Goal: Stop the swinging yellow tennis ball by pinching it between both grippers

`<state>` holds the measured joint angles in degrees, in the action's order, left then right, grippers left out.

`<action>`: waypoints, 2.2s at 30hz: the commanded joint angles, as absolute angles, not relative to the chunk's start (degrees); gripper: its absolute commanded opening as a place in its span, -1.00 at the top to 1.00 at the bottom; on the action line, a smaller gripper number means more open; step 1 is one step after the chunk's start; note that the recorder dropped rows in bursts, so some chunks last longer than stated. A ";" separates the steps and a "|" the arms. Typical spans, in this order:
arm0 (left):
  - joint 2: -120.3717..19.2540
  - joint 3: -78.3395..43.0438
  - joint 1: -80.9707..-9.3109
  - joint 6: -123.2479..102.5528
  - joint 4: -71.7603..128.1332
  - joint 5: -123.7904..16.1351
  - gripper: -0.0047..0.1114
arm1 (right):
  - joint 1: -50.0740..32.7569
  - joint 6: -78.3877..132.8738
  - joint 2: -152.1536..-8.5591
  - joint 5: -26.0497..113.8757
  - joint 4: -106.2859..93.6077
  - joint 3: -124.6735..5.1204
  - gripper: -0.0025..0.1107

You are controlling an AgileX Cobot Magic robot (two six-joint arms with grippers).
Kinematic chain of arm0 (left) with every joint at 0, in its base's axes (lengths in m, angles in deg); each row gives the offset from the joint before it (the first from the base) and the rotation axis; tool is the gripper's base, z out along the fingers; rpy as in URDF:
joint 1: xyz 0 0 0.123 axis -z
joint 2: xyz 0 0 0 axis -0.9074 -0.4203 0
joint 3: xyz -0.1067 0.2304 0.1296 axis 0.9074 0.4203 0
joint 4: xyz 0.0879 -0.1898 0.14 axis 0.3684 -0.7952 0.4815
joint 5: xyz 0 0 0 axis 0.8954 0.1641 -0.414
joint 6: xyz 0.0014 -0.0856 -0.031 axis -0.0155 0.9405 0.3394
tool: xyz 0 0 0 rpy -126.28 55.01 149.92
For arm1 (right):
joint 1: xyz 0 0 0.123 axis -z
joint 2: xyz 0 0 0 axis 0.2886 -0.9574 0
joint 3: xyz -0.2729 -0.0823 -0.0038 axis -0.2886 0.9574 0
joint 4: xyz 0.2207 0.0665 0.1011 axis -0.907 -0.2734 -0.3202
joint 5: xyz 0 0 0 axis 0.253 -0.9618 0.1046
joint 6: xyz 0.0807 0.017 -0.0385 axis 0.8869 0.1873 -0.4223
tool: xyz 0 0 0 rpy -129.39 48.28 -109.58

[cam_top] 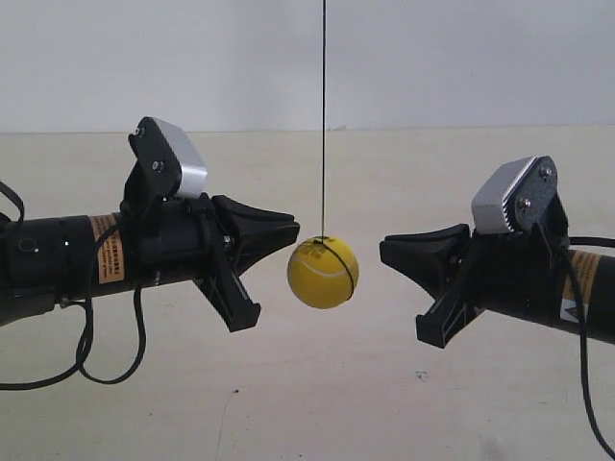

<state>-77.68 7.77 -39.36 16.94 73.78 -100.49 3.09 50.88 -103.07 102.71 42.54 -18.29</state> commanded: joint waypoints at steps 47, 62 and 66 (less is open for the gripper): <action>-79.51 6.36 -39.07 18.51 79.02 -99.84 0.84 | 2.97 52.46 -103.02 106.64 46.71 -18.35 0.96; -79.51 6.36 -39.07 18.83 79.01 -100.94 0.84 | 2.97 52.46 -103.02 105.96 46.53 -18.35 0.96; -79.51 6.36 -39.07 18.84 79.01 -101.11 0.84 | 2.97 52.69 -103.02 105.83 46.65 -18.35 0.96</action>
